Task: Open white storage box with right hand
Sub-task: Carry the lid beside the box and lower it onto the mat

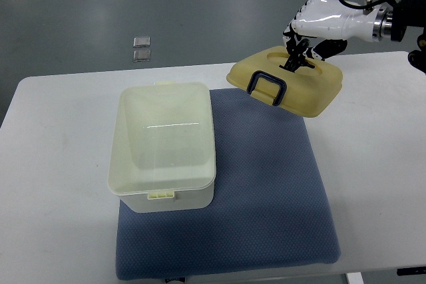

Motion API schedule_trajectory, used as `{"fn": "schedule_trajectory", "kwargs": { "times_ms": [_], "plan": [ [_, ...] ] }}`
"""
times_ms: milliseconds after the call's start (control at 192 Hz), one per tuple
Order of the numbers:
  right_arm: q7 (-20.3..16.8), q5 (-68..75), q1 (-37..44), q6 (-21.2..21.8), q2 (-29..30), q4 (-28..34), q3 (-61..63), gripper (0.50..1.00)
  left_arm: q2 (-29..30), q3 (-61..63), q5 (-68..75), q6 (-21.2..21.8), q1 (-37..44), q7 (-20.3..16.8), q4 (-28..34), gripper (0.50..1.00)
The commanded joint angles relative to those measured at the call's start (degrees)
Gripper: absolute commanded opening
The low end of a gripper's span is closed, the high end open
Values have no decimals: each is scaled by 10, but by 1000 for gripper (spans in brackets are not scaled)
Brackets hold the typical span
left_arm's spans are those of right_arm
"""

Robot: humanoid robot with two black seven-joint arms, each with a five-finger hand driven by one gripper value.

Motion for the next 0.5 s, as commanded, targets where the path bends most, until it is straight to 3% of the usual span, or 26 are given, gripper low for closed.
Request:
{"fn": "schedule_trajectory", "kwargs": {
  "times_ms": [0, 495],
  "plan": [
    [0, 0, -18, -12, 3, -16, -4, 500, 0, 0, 0, 0, 0, 0, 0, 1000],
    [0, 0, -57, -26, 47, -31, -5, 500, 0, 0, 0, 0, 0, 0, 0, 1000]
  ]
}}
